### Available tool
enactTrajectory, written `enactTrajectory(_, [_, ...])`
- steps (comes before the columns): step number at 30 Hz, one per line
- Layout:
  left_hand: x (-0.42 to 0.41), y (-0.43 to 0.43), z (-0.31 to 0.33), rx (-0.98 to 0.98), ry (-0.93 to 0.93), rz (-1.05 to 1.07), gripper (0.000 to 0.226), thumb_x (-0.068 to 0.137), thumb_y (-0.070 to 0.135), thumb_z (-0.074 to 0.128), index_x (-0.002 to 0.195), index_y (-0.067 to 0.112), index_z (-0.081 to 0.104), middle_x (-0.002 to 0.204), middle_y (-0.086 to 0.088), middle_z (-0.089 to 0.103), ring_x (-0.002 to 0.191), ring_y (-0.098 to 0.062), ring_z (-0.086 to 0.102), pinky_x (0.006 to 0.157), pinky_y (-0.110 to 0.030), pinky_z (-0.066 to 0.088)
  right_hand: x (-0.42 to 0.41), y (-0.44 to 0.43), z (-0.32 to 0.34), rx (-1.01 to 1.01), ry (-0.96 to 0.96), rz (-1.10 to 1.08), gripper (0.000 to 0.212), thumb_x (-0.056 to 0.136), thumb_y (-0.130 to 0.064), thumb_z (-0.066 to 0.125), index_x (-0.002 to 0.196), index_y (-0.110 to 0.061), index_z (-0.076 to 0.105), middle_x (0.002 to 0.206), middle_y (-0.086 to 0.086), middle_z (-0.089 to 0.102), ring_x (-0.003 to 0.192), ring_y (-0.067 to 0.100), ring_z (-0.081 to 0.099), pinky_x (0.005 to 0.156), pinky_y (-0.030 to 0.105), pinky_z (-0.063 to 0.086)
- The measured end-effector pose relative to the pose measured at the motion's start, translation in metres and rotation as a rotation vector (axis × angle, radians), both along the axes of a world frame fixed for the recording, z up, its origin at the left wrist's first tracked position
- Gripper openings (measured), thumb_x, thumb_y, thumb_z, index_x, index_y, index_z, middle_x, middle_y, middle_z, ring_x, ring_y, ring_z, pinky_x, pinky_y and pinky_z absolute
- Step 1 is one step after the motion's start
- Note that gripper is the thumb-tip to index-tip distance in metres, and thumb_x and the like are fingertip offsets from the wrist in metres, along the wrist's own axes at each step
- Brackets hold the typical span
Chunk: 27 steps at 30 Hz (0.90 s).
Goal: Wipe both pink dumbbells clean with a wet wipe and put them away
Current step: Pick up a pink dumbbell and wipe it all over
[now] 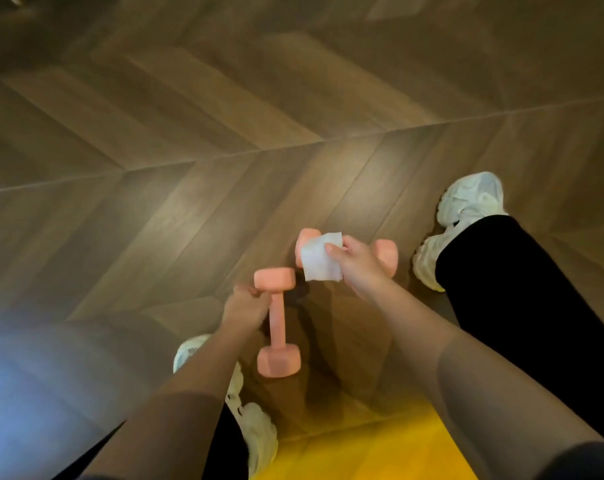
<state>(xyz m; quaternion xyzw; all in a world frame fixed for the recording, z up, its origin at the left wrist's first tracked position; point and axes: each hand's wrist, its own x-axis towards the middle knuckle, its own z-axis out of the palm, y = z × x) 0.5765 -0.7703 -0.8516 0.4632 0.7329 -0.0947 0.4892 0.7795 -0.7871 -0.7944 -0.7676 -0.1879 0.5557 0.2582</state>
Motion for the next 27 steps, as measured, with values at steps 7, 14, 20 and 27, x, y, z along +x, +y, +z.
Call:
enactTrajectory(7, [0.019,-0.008,-0.029,-0.212,-0.209,0.133,0.044,0.094,0.018,0.063,0.132,0.002,0.046,0.116,-0.015,0.060,0.106,-0.029,0.060,0.090,-0.040,0.050,-0.003,-0.003,-0.015,-0.031,0.060,-0.006,0.034,0.102,-0.020,0.052,0.131,-0.004,0.057,0.123,0.011,0.065,0.111,0.025,0.063,0.102,0.042,0.049])
enactTrajectory(14, [0.024,-0.018,-0.016,-0.150,-0.265,0.239,0.022,0.103,0.017,0.046,0.122,0.008,0.039,0.088,-0.006,0.051,0.076,-0.017,0.054,0.074,-0.033,0.050,0.005,-0.003,0.008,-0.046,0.022,-0.007,0.031,0.102,-0.030,0.051,0.124,-0.012,0.063,0.109,0.005,0.067,0.109,0.026,0.063,0.105,0.045,0.045])
enactTrajectory(20, [0.024,0.006,0.091,0.074,-0.319,0.048,0.026,0.101,0.015,0.045,0.123,0.001,0.049,0.084,-0.011,0.057,0.073,-0.021,0.057,0.060,-0.027,0.046,0.020,0.003,0.097,0.080,-0.049,-0.012,0.023,0.091,-0.045,0.057,0.086,-0.025,0.066,0.106,0.004,0.071,0.105,0.025,0.065,0.101,0.045,0.048])
enactTrajectory(27, [0.032,0.019,0.290,0.501,-0.495,-0.211,0.037,0.099,0.034,0.049,0.125,0.008,0.041,0.104,-0.007,0.059,0.087,-0.020,0.056,0.073,-0.032,0.043,0.016,-0.006,0.249,0.422,-0.089,-0.061,0.059,0.067,-0.058,0.059,0.087,-0.002,0.065,0.105,0.016,0.071,0.101,0.035,0.067,0.094,0.047,0.051])
